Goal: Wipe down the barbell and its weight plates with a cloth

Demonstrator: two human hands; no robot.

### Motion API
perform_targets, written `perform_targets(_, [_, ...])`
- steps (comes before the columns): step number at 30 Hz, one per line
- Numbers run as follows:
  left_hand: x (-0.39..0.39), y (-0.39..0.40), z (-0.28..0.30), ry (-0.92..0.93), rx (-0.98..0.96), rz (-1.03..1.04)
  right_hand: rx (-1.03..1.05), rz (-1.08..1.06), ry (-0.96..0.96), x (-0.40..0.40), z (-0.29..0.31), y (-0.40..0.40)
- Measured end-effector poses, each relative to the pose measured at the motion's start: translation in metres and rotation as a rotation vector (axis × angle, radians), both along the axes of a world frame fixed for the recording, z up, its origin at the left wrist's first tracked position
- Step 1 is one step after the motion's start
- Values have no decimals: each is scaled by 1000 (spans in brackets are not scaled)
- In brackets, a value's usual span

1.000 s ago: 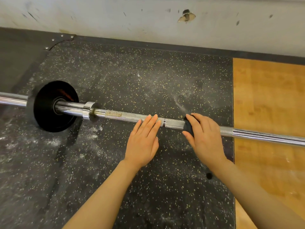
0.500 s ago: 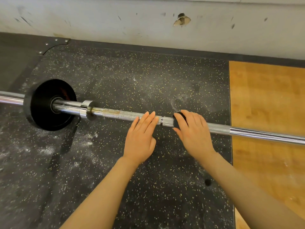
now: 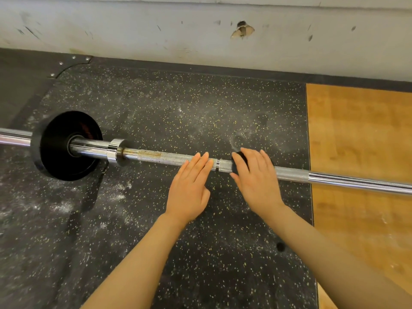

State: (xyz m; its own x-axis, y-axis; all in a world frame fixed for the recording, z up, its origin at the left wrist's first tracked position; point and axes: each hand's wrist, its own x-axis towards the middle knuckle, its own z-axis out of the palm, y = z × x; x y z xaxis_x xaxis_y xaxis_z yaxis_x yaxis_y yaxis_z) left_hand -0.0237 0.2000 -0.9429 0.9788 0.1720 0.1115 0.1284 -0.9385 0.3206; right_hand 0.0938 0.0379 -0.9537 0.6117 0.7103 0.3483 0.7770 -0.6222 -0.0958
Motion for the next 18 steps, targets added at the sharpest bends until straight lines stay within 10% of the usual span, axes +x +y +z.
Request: perform_targets(18, [1,-1,-2,-46,27,10,70,-152,11,25,-5,-84])
